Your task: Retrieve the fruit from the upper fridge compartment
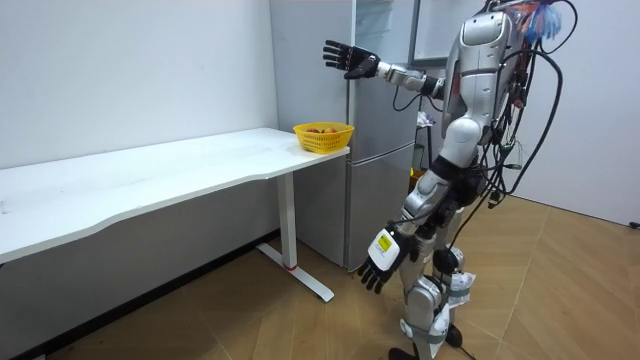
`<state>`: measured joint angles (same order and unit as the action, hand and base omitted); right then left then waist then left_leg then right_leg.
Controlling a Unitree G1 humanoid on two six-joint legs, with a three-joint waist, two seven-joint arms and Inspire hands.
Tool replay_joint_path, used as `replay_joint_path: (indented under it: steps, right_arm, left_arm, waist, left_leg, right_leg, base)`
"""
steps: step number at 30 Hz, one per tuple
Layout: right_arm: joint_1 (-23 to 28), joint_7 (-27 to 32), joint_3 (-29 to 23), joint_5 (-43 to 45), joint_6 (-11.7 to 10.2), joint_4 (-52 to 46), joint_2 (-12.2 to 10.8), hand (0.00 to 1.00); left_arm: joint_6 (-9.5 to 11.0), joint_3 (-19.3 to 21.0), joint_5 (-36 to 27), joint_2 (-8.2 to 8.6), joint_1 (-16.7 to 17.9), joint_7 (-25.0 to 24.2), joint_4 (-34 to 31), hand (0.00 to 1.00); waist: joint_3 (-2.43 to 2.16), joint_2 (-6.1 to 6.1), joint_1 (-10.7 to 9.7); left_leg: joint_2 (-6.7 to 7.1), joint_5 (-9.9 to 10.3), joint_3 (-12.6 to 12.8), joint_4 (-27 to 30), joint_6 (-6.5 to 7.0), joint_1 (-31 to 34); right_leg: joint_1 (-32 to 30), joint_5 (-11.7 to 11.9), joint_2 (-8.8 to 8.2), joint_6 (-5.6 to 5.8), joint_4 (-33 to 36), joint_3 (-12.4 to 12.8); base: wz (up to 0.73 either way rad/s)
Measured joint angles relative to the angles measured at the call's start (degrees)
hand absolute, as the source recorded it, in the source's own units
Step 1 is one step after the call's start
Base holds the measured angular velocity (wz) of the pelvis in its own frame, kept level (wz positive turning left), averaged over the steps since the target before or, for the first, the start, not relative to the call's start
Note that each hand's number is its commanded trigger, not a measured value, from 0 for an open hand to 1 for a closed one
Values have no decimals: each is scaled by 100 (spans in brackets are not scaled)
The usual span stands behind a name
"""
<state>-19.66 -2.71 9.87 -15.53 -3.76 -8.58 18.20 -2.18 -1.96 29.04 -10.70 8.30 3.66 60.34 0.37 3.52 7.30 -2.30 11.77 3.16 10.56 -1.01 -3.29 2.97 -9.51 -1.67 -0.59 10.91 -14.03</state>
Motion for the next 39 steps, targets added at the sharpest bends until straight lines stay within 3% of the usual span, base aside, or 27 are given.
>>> replay_joint_path:
  steps: [5, 9, 15, 16, 20, 26, 31, 39]
  right_arm:
    - [190, 6, -42, -3, -107, -665, -3, 0]
    - [418, 11, -139, 271, -219, -1314, -4, 0]
    - [960, 283, -617, 434, -547, -1921, -8, 0]
    - [1157, 319, -656, 397, -638, -1925, -23, 0]
    - [1880, 334, -669, 283, -648, -1812, -163, 0]
    - [2112, 419, -827, -62, -617, -1321, -320, 0]
    - [2137, 714, -1134, -294, -621, -999, -477, 0]
    - [2448, 1095, -1184, -435, -634, -551, -507, 0]
  left_arm:
    - [128, -18, -13, 0, 27, 5, 46, 0]
    - [266, -8, -14, 17, -9, 88, 247, 0]
    - [283, -70, -30, 18, 98, 117, 381, 0]
    - [283, -140, -32, 22, 127, 126, 381, 0]
    - [298, -190, -30, 80, 210, 228, 378, 0]
    - [320, -163, -28, 96, 273, 311, 347, 0]
    - [379, -147, -24, 97, 266, 367, 380, 0]
    - [376, -167, -25, 99, 336, 482, 385, 0]
  waist:
    - [1, -4, -106]
    - [-28, -9, -161]
    - [-51, -54, -463]
    - [-51, -73, -516]
    - [-79, -212, -578]
    - [-54, -321, -713]
    - [-42, -267, -723]
    - [-72, -192, -860]
  left_leg:
    - [-21, 4, 130, -12, -6, -46]
    - [-30, 8, 232, -30, -6, -36]
    - [-35, 10, 288, -48, -4, -63]
    - [-40, 10, 320, -57, -3, -92]
    - [-84, 16, 500, -95, -8, -147]
    - [-101, 8, 615, -79, -17, -133]
    - [-100, 7, 614, -58, -18, -128]
    - [-90, 9, 615, -79, -18, -93]
  right_leg:
    - [-19, 4, 26, -1, -5, 128]
    - [-99, 13, 41, -1, 37, 276]
    - [-116, 18, 44, -4, 77, 336]
    - [-110, 24, 51, -5, 85, 373]
    - [-130, 73, 96, -22, 84, 531]
    - [-202, 111, 128, -36, 79, 652]
    - [-208, 107, 135, -31, 66, 671]
    - [-180, 104, 122, -14, -31, 606]
  base:
    - [-9]
    - [-17]
    - [-5]
    - [-19]
    - [-21]
    - [-11]
    - [0]
    - [3]
